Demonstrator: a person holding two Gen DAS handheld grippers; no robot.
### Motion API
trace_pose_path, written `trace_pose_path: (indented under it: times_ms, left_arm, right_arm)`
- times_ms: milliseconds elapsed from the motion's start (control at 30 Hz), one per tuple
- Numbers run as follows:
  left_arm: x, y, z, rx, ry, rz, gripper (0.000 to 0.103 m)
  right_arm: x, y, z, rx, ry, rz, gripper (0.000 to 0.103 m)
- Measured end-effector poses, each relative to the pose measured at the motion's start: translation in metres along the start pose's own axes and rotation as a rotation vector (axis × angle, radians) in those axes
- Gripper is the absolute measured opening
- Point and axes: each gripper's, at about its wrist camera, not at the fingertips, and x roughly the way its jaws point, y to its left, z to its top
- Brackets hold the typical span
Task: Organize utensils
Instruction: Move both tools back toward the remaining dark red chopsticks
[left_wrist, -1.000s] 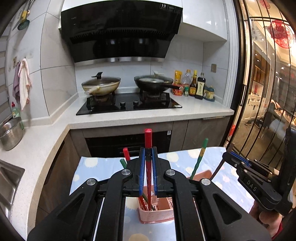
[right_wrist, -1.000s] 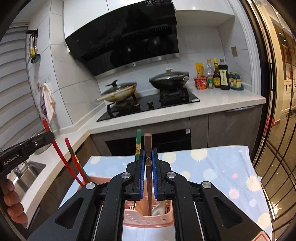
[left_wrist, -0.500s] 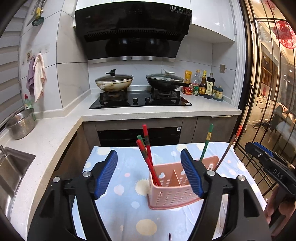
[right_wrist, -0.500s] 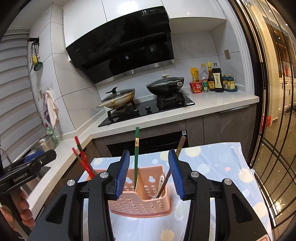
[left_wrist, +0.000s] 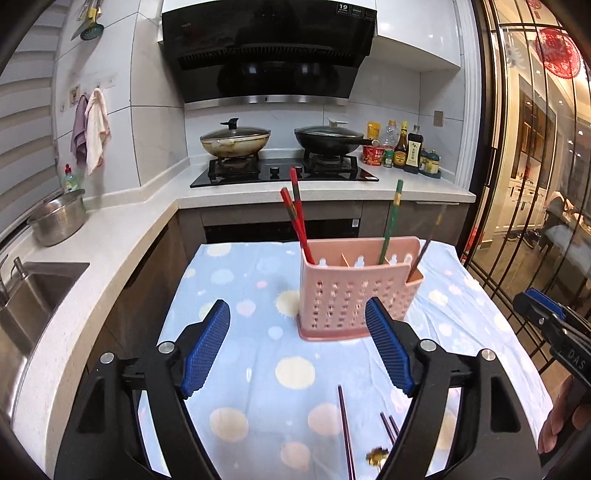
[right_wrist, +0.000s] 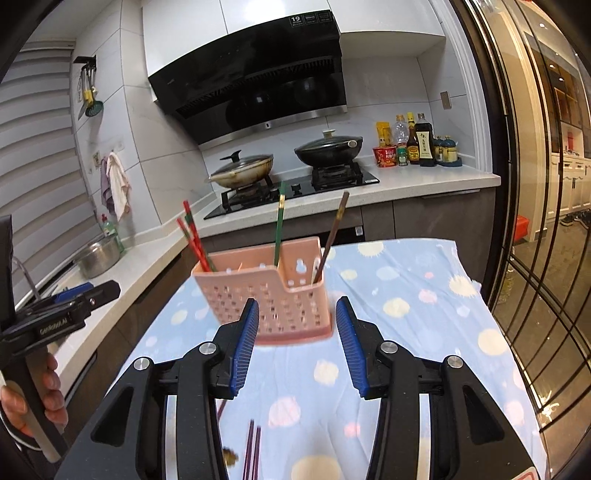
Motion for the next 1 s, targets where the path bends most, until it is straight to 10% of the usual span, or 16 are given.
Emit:
trace_pose_path:
  times_ms: [1000]
  left_arm:
    - [-0.028,-0.019,-0.168,0.000,0.287,-0.022,0.072]
  right_arm:
    - [-0.083,0.028,-0.184,-0.087,0.224,-0.027,0.043]
